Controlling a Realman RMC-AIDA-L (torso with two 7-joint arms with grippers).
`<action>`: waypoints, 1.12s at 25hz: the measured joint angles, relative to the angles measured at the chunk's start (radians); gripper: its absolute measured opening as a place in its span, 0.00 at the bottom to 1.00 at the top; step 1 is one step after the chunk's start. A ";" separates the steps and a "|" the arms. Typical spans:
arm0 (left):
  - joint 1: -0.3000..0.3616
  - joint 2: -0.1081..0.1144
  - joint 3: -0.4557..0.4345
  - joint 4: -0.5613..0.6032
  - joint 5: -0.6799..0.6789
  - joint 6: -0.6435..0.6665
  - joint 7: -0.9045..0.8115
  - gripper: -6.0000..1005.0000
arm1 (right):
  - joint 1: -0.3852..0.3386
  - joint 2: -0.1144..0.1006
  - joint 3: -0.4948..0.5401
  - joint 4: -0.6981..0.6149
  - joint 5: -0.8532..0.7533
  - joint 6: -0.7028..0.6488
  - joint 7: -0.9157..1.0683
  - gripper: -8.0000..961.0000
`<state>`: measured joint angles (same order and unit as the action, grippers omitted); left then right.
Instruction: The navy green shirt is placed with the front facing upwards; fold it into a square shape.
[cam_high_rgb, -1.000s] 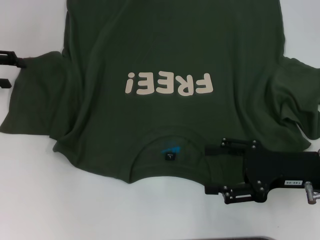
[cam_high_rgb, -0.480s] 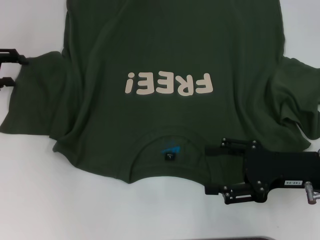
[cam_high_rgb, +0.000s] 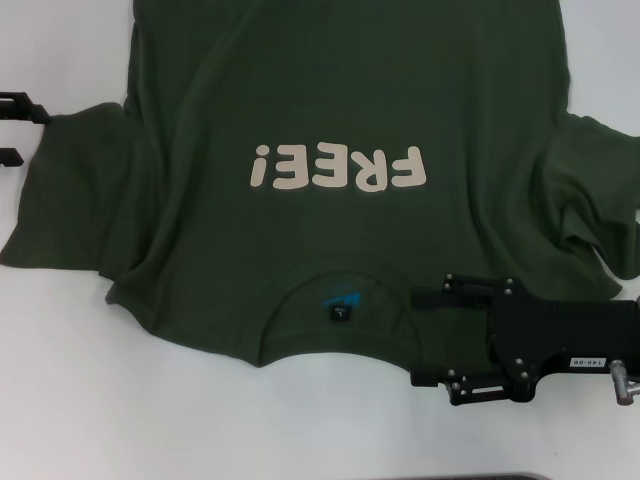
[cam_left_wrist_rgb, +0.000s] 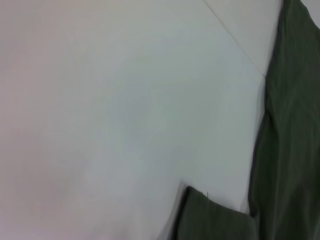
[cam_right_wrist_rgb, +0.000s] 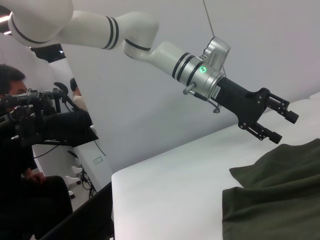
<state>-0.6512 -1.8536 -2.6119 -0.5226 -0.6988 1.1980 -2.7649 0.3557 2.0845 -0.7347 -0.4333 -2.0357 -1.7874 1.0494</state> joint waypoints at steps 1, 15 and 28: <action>0.000 0.000 0.002 0.001 0.000 -0.002 0.001 0.71 | 0.000 0.000 0.000 0.000 0.000 0.000 0.000 0.91; -0.002 0.001 0.051 0.004 0.004 -0.012 0.004 0.71 | 0.000 0.000 0.000 -0.002 0.000 0.000 0.000 0.91; -0.004 -0.001 0.092 0.007 0.004 -0.036 0.005 0.71 | 0.002 0.000 0.000 -0.002 0.000 0.000 0.000 0.91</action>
<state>-0.6554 -1.8548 -2.5201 -0.5154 -0.6949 1.1620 -2.7598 0.3575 2.0845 -0.7347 -0.4357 -2.0356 -1.7870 1.0492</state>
